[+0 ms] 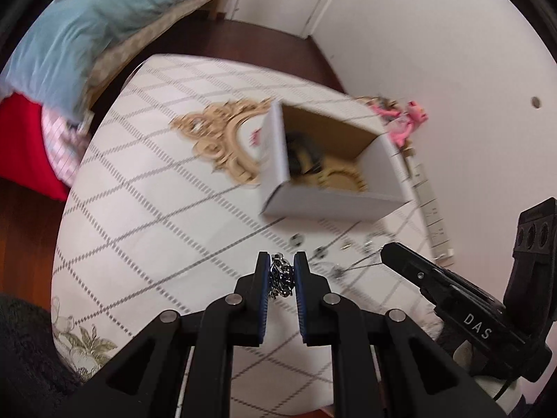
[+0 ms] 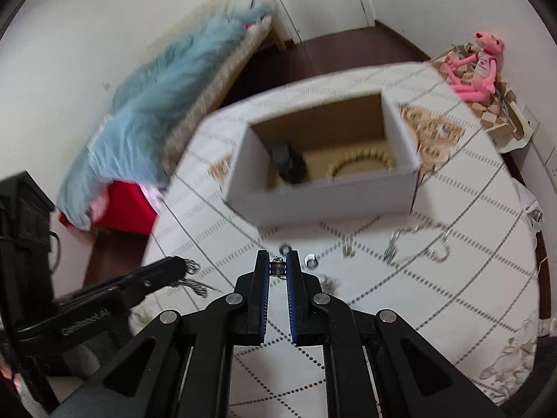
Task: Organize jewelry
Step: 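Carry the chain bracelet with the left gripper into the box and release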
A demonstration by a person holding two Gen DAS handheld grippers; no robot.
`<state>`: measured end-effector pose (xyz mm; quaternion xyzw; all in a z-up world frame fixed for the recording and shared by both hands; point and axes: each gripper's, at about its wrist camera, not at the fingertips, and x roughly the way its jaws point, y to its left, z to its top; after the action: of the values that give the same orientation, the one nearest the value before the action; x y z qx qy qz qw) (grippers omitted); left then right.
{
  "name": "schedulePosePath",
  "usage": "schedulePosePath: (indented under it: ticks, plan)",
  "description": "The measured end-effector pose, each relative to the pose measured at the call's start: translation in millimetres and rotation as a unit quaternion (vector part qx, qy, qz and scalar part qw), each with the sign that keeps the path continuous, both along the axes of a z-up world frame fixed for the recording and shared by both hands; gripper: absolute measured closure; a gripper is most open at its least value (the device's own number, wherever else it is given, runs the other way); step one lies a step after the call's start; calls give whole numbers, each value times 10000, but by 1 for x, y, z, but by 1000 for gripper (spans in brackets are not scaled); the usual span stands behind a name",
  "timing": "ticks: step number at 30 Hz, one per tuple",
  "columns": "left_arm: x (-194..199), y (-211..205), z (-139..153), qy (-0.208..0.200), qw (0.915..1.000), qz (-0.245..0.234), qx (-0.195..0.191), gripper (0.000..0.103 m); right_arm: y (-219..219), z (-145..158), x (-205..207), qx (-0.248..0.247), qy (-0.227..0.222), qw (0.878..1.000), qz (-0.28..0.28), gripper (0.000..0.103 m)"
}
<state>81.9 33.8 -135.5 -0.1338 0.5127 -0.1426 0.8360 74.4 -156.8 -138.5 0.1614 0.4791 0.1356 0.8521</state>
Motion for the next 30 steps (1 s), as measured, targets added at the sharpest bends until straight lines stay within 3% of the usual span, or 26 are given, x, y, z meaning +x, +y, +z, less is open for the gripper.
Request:
schedulePosePath:
  ticks: [8,12,16,24,30]
  plan:
    - [28,-24,66,-502,9970,-346,-484,92,-29,74,21,517,-463,9974,-168,94]
    - [54,-36,87,-665,9948,-522,-561,92,-38,99,48,410,-642,9970,-131,94]
    - [86,-46,77,-430,9950,-682,-594,92,-44,97,79,279,-498,9984,-62,94]
    - [119,-50,26,276,9959,-741,-442,92,-43,51,138,130,199,9996,145,94]
    - [130,-50,8,714,9962,-497,-46,91,-35,33,162,-42,458,9983,353,94]
